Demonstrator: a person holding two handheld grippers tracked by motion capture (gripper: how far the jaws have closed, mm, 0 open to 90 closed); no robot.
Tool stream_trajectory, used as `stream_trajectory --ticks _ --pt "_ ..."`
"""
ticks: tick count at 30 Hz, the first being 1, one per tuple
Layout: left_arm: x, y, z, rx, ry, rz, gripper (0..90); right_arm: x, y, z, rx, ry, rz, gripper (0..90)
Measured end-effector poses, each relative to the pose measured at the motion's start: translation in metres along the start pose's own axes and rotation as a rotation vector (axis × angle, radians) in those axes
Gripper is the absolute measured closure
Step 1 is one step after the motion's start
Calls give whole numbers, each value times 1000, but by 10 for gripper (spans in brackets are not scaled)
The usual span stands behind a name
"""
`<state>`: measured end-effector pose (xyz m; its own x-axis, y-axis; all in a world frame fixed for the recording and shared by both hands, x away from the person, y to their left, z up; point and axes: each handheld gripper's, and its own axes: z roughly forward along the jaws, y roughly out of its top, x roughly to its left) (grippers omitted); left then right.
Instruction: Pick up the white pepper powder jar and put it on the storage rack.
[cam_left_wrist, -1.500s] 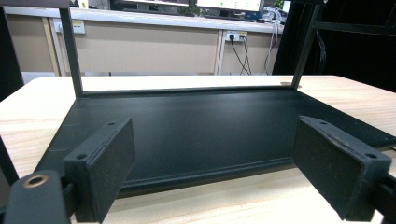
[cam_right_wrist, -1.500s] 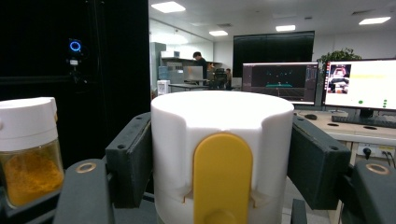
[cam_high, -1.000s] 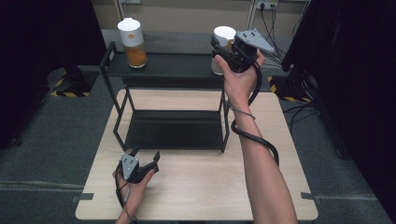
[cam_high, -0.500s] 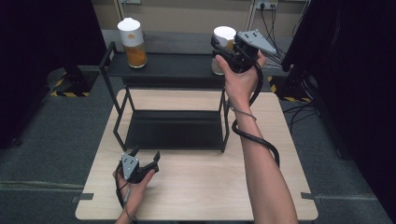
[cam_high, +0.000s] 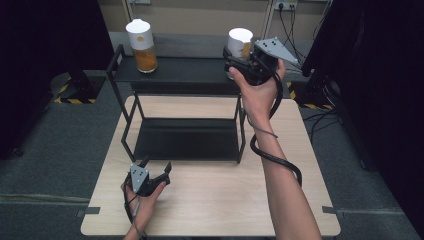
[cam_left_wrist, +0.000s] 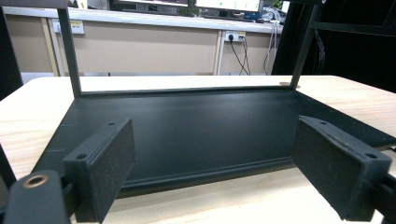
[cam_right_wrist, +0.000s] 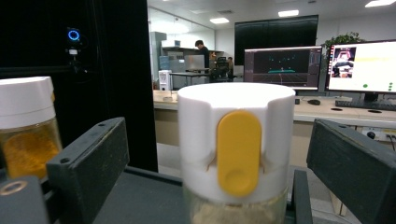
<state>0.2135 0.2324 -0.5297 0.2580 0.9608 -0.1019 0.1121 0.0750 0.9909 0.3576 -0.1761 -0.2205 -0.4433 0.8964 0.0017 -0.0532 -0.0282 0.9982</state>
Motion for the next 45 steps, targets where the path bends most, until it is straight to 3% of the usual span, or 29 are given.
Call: stream_trajectory --ticks 21,45 --pt "-1 0 0 1 0 7 131 3 -29 -43 0 59 -11 32" --pt "-1 0 0 -2 2 13 131 6 -74 -74 30 132 -16 32"
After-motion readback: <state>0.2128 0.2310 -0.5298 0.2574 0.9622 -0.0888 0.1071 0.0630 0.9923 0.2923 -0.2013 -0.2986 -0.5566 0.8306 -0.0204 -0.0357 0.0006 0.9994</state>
